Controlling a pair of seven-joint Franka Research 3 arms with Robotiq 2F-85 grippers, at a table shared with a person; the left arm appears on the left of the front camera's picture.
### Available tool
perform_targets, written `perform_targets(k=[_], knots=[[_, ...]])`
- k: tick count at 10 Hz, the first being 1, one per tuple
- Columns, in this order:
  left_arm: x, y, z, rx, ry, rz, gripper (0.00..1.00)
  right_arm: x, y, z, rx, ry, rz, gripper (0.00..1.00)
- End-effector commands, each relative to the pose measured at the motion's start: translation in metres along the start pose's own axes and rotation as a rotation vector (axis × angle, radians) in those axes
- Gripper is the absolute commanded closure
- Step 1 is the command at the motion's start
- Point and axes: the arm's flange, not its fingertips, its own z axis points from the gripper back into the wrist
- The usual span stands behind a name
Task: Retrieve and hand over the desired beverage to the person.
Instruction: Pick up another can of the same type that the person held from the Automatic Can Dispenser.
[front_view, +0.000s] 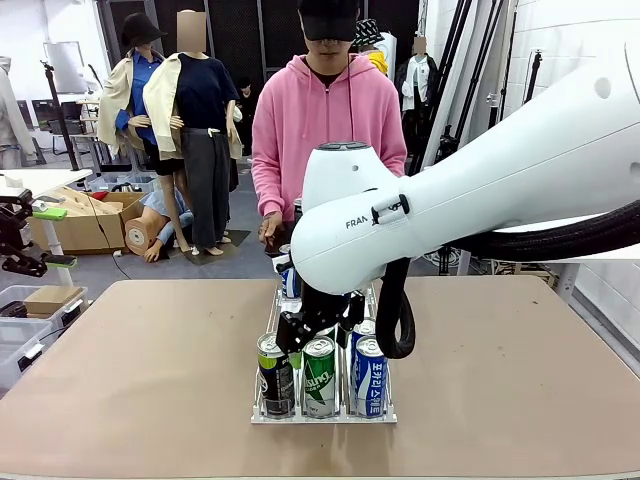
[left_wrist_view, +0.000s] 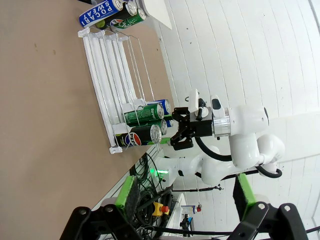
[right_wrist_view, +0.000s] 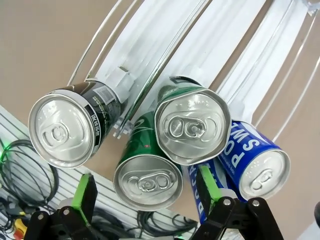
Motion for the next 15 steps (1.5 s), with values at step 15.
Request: perform_targets(k=[15], knots=[[-0.0030, -0.0018, 0.0005, 0.002, -0.009, -0.002, 0.00, 0.0019, -0.0014, -0.0109, 0.008, 0.022, -0.004, 0.00]])
